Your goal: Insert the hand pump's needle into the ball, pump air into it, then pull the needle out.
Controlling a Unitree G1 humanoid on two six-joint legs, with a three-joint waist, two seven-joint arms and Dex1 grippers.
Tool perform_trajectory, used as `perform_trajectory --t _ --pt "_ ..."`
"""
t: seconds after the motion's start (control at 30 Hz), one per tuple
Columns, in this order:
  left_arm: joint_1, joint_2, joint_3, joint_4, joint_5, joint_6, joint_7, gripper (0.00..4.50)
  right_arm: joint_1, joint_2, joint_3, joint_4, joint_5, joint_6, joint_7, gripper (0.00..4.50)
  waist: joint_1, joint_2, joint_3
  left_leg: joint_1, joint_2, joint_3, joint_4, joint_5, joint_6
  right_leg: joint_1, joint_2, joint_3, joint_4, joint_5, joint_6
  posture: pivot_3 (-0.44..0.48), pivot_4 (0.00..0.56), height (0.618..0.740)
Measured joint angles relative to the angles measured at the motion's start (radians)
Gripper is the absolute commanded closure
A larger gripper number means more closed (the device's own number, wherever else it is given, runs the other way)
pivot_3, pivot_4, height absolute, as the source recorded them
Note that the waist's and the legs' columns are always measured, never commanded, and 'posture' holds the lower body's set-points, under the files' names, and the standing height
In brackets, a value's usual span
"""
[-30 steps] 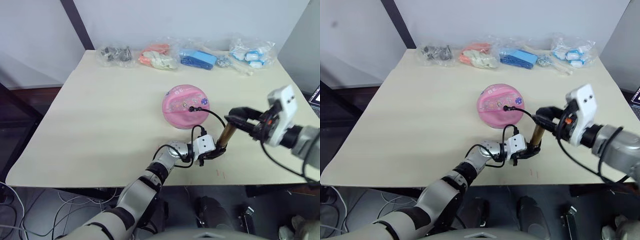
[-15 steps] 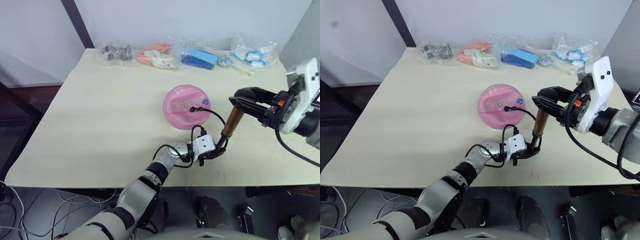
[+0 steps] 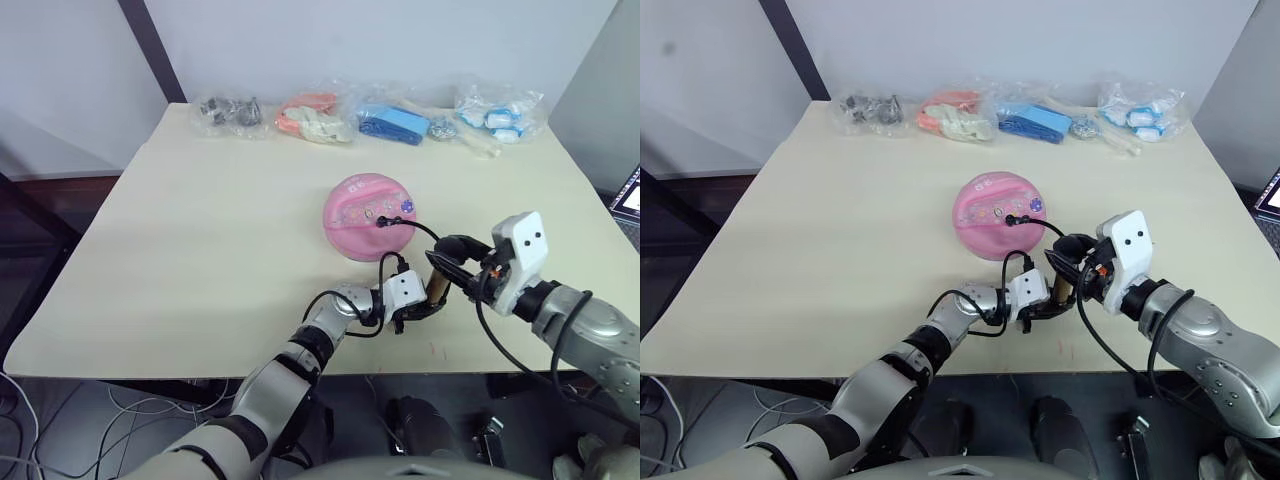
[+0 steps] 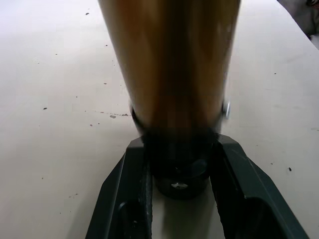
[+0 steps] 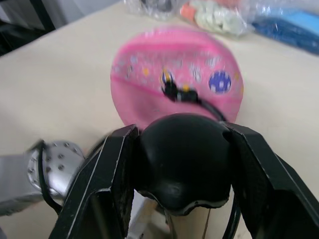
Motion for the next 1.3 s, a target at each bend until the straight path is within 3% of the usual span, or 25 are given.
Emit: perform_trajectory --t 0.17,0.37,0.57,0.73,0.9,1.07,1.3 --pt "0.005 0.005 0.000 0.000 0.000 0.003 0.001 3.40 0.027 0.058 0.014 -0.002 -0.072 -0.027 0.019 2.42 -0.001 -0.004 -0.004 0.004 0.004 0.000 -0.001 0.000 0.000 0.003 0.001 0.000 0.000 0.000 -0.001 0.000 0.150 0.740" --pt "0.005 0.004 0.000 -0.005 -0.001 0.002 -0.001 3.40 -0.013 0.062 -0.065 -0.001 -0.012 0.056 0.025 2.42 -0.001 -0.002 -0.003 0.002 0.005 0.000 0.000 0.000 0.000 0.002 0.001 0.000 0.000 0.000 -0.001 0.000 0.150 0.740" --pt "0.005 0.001 -0.001 -0.028 -0.008 -0.003 -0.012 3.40 -0.177 -0.079 -0.210 0.017 0.273 0.262 0.004 2.42 0.004 0.015 0.014 -0.006 -0.002 0.001 0.001 0.000 0.000 -0.004 -0.003 0.001 0.000 0.004 -0.001 0.000 0.150 0.740" --pt "0.006 0.001 -0.002 -0.038 -0.008 -0.003 -0.013 3.40 -0.260 -0.197 -0.331 0.012 0.490 0.303 -0.032 2.42 0.007 0.016 0.015 -0.010 -0.004 0.001 0.000 -0.002 0.004 -0.005 -0.003 -0.001 -0.003 0.004 0.001 0.000 0.150 0.740" --pt "0.007 0.002 -0.002 -0.042 -0.008 -0.003 -0.013 3.40 -0.313 -0.285 -0.374 0.030 0.640 0.306 -0.092 2.42 0.007 0.016 0.016 -0.011 -0.004 0.001 0.001 -0.003 0.005 -0.005 -0.004 0.000 -0.003 0.004 0.002 0.000 0.150 0.740" --pt "0.008 0.003 -0.002 -0.042 -0.008 -0.002 -0.013 3.40 -0.294 -0.287 -0.374 0.011 0.650 0.286 -0.118 2.42 0.008 0.016 0.016 -0.011 -0.004 0.001 0.001 -0.003 0.005 -0.005 -0.004 -0.001 -0.003 0.004 0.003 0.000 0.150 0.740" --pt "0.008 0.006 -0.002 -0.042 -0.007 0.002 -0.011 3.40 -0.154 -0.185 -0.315 -0.039 0.470 0.180 -0.090 2.42 0.006 0.013 0.014 -0.005 -0.003 0.001 0.001 -0.003 0.005 0.000 -0.004 0.000 -0.003 0.002 0.005 0.000 0.150 0.740"
